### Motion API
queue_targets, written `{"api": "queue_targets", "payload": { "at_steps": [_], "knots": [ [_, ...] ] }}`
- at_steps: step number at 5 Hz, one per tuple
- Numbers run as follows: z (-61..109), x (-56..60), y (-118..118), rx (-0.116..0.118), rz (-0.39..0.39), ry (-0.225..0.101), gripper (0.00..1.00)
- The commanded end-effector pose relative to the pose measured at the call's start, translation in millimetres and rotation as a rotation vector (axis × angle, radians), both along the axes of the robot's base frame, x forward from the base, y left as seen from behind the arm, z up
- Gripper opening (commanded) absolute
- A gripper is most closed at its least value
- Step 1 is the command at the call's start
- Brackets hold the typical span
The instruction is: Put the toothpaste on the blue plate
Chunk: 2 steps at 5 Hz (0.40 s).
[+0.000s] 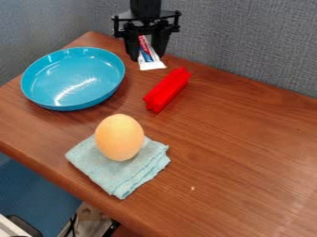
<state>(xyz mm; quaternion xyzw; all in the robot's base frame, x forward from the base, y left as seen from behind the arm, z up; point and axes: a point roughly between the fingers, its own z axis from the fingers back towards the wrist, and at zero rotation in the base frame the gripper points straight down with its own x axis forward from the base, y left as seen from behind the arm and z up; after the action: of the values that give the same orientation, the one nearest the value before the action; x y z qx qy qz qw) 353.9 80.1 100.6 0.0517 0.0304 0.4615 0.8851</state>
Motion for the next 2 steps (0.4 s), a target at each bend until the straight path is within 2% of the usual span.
{"api": "queue_targets", "payload": {
  "at_steps": [1, 2],
  "knots": [
    [16.5, 6.8, 13.9, 0.032, 0.030, -0.052, 0.00],
    [15.7, 7.8, 15.9, 0.039, 0.032, -0.046, 0.00]
  ]
}}
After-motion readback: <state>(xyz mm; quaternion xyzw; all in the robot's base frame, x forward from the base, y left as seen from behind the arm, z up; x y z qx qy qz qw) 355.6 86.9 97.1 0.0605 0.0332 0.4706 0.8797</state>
